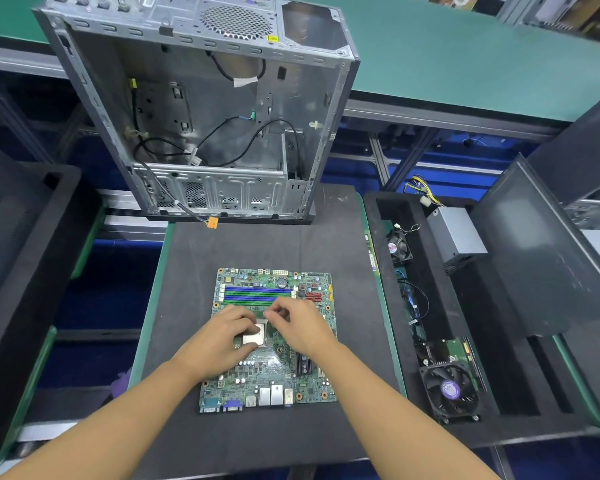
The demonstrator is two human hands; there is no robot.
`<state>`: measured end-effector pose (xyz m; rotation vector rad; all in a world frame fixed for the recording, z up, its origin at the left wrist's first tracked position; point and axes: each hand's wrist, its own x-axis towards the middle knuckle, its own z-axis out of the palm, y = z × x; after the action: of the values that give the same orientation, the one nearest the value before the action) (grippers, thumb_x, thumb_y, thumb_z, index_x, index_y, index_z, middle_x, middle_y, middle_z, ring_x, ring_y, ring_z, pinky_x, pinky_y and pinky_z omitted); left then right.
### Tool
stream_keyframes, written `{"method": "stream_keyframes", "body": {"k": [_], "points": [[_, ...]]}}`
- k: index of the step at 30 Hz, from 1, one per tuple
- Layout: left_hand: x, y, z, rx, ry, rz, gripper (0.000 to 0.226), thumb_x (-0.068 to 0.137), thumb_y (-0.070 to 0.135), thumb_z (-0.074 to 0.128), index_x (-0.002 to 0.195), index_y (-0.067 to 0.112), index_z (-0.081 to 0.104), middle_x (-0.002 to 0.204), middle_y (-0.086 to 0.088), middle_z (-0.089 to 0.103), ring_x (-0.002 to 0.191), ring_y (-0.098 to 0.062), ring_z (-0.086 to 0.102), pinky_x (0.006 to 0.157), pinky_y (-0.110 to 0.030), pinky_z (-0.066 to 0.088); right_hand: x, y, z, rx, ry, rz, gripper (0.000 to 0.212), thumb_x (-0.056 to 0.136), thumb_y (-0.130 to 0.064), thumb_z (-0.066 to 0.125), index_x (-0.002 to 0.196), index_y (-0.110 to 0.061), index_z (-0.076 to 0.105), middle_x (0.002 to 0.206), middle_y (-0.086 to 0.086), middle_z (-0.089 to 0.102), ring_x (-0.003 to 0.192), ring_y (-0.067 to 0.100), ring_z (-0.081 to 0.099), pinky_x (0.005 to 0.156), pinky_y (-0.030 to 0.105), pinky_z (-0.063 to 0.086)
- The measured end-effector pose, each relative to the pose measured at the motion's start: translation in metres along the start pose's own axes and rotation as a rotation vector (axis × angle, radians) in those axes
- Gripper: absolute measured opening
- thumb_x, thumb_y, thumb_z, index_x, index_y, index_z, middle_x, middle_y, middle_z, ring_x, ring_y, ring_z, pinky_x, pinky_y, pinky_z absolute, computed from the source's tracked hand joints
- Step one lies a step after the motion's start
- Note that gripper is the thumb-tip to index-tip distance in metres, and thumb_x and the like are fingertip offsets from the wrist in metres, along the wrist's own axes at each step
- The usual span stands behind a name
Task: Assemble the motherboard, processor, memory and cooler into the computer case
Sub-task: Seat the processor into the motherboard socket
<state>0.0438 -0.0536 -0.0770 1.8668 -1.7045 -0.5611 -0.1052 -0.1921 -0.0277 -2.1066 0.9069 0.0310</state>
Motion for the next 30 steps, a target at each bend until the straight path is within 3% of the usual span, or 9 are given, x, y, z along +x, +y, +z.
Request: {"method": "stream_keyframes", "body": {"k": [7,12,19,25,30], "points": [[0.0016,0.0009,0.002,-0.03,0.024,-0.035,0.025,0.08,0.038,0.076,0.103,0.026,0.074,0.108,0.025,0.057,0.109,0.006,0.045,0.094,-0.008,0.035,0.0006,-0.0003,0.0005,0.007,0.002,0.007,0.019,0.101,-0.033,0.058,0.101,-0.019,0.07,0.081,-0.011,0.064,0.085,0.018,0.061,0.079,0.037,0.054],[0.0001,-0.0008,-0.0004,-0.053,-0.002,-0.02,0.021,0.083,0.039,0.073,0.099,0.026,0.071,0.105,0.025,0.053,0.107,0.003,0.046,0.088,-0.012,0.042,0.0012,0.0003,0.0001,0.008,-0.007,0.006,0.018,0.101,-0.033,0.058,0.1,-0.019,0.07,0.082,-0.011,0.064,0.085,0.017,0.061,0.081,0.037,0.054],[0.0,-0.0012,0.0019,-0.036,0.022,-0.022,0.023,0.081,0.037,0.075,0.101,0.026,0.073,0.107,0.023,0.057,0.108,0.004,0.046,0.093,-0.007,0.033,0.0023,0.0017,0.0014,0.009,-0.004,0.008,0.018,0.101,-0.034,0.057,0.099,-0.021,0.069,0.083,-0.01,0.066,0.09,0.019,0.06,0.083,0.038,0.053],[0.0016,-0.0022,0.0001,-0.047,0.002,-0.015,0.021,0.082,0.038,0.074,0.098,0.025,0.071,0.106,0.024,0.055,0.107,0.001,0.047,0.089,-0.014,0.042,0.0029,0.0012,0.0011,0.006,0.003,0.005,0.018,0.101,-0.033,0.058,0.099,-0.019,0.071,0.082,-0.009,0.066,0.081,0.016,0.063,0.079,0.038,0.055],[0.0006,-0.0025,-0.0003,-0.032,0.012,-0.007,0.023,0.081,0.037,0.076,0.1,0.025,0.073,0.106,0.023,0.057,0.107,0.003,0.047,0.09,-0.012,0.04,0.0016,0.0001,0.0002,0.008,0.008,0.001,0.019,0.101,-0.033,0.058,0.1,-0.018,0.07,0.081,-0.01,0.066,0.079,0.018,0.065,0.076,0.036,0.054]]}}
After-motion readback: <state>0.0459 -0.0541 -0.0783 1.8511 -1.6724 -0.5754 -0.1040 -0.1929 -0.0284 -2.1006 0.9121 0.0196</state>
